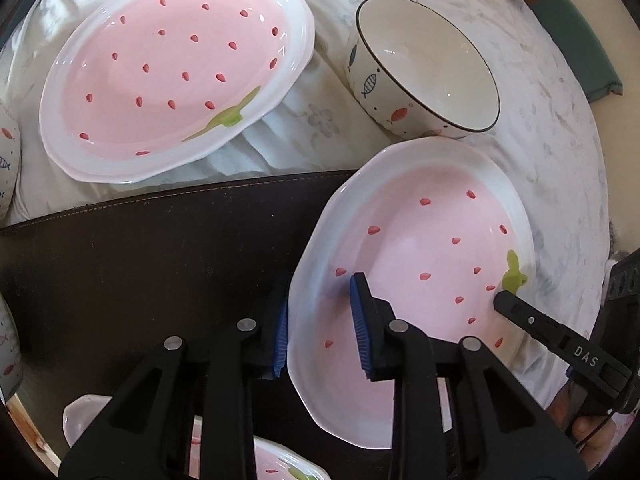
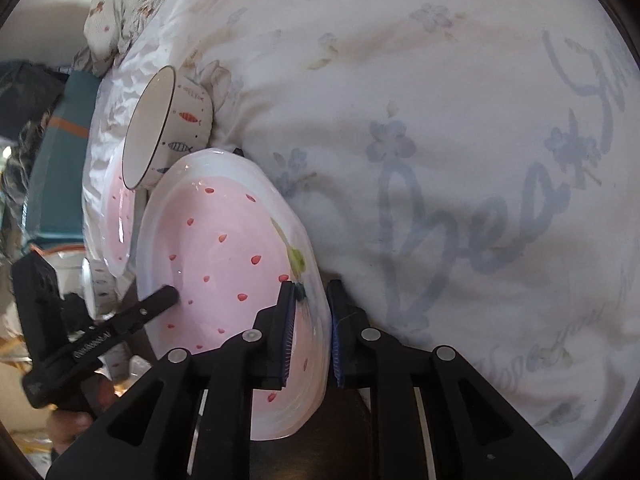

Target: Organize plates and bowls

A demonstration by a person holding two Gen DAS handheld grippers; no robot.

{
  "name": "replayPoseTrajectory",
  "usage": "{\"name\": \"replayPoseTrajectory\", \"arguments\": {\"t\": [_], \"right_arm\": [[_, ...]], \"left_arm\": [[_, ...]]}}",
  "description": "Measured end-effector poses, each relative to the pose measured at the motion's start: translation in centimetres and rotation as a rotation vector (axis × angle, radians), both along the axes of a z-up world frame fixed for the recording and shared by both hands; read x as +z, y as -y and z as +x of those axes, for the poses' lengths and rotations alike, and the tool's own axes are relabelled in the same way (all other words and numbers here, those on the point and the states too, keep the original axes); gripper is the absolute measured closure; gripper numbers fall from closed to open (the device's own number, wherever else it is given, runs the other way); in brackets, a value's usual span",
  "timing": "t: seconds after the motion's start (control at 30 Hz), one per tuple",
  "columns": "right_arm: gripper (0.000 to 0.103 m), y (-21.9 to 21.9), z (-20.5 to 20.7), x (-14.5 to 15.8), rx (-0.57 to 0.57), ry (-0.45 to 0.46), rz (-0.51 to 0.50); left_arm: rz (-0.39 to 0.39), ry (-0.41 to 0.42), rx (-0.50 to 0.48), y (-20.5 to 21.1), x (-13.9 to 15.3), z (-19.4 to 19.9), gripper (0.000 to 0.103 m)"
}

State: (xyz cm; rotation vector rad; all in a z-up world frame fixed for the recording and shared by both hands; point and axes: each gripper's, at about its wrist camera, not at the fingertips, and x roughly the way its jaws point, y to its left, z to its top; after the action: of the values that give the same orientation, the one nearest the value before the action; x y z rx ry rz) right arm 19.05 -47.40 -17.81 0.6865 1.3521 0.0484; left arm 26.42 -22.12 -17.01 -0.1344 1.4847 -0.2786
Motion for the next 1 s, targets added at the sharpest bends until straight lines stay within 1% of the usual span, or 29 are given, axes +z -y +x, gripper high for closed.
{"name": "replayPoseTrajectory", "arguments": {"t": [0.13,0.23,0.3,0.37,0.47,0.6,0.73,0.9,1.0], "right_arm": [[0.086,0.0,-0.3,1.1,0.018,0.030,-0.027],[0.090,0.5,-0.7,1.8,0.008,0.051,0.009],[0.091,0.3,-1.0,2.3,0.022,0.069,0.017],[0.091,-0.3,-1.1,2.8,0.038,0.078,0.003],[0.091,-1.1,-1.5,3.5,0.052,0.096,0.002],[0.091,-2.0,-1.8,4.6,0.074,0.129,0.000],[0.091,-3.1,-2.5,6.0,0.099,0.167,0.001],[0.091,-4.5,-3.4,7.1,0.122,0.186,-0.007],[0.091,-5.5,-3.9,7.7,0.146,0.199,-0.038]], "left_arm": [[-0.022,0.033,0.001,-0.2,1.2,-0.5,0.079],[-0.026,0.024,0.038,-0.8,1.4,-0.7,0.079],[-0.025,0.034,0.043,-1.5,1.7,-1.0,0.079],[-0.024,0.041,0.056,-2.2,2.0,-1.3,0.079],[-0.043,0.059,0.078,-3.0,2.8,-2.0,0.079],[-0.036,0.076,0.078,-4.2,3.7,-2.5,0.079],[-0.048,0.082,0.090,-5.6,4.5,-3.3,0.079],[-0.041,0.124,0.089,-6.8,6.2,-5.2,0.079],[-0.031,0.135,0.092,-8.0,6.9,-6.4,0.079]]}}
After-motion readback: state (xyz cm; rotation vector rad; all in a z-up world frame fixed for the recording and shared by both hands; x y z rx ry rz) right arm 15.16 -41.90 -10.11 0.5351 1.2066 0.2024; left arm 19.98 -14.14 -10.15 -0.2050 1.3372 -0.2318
